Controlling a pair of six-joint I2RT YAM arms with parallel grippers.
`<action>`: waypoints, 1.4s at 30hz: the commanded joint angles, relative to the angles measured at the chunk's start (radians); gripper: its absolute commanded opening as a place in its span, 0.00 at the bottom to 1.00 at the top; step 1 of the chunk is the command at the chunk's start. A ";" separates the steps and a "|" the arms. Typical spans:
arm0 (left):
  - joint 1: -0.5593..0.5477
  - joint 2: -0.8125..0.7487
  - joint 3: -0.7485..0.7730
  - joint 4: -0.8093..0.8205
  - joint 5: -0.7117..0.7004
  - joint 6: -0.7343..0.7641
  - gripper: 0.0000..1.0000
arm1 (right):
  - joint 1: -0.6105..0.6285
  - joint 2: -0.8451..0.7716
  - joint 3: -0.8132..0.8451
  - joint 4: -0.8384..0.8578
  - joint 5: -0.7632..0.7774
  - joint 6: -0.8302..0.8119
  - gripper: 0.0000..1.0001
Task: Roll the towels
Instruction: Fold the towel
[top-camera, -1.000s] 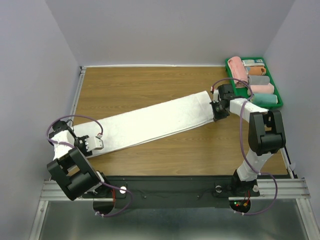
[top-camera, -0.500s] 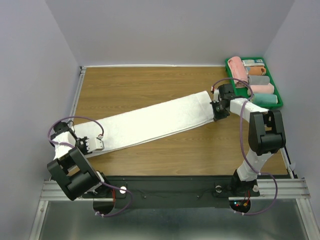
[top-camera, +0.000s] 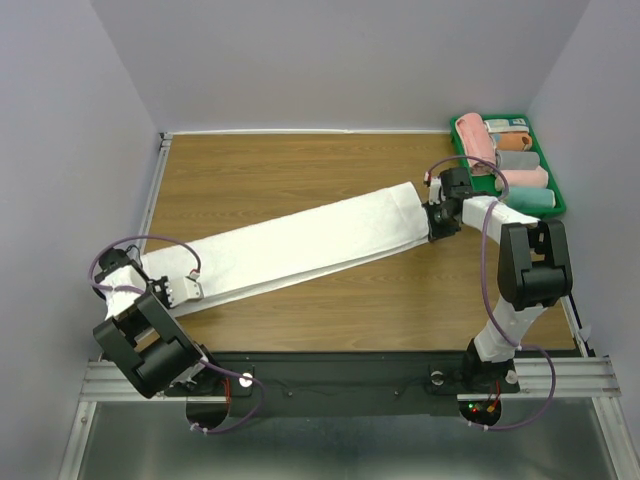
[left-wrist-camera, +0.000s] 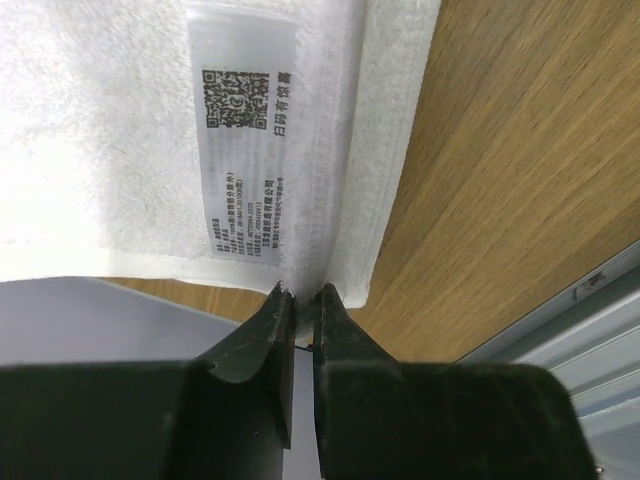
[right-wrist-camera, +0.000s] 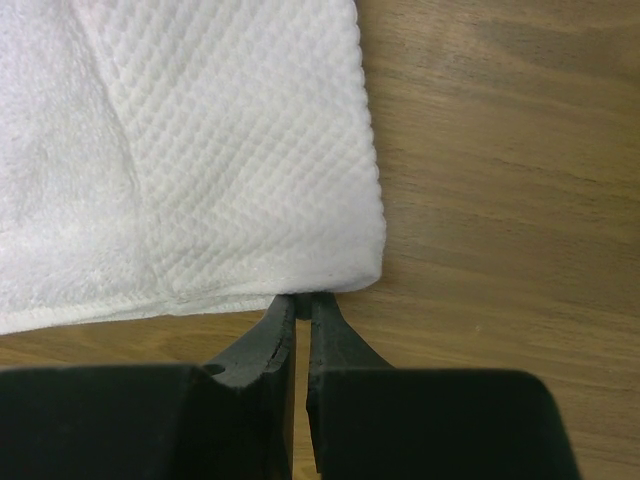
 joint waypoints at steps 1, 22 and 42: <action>0.031 -0.001 0.016 -0.007 -0.079 0.094 0.00 | -0.039 0.053 -0.016 -0.023 0.092 -0.038 0.01; 0.066 0.030 0.024 0.040 -0.131 0.114 0.00 | -0.056 0.056 -0.023 -0.023 0.086 -0.046 0.01; 0.071 0.002 0.011 0.011 -0.131 0.145 0.00 | -0.063 0.038 -0.044 -0.023 0.076 -0.052 0.00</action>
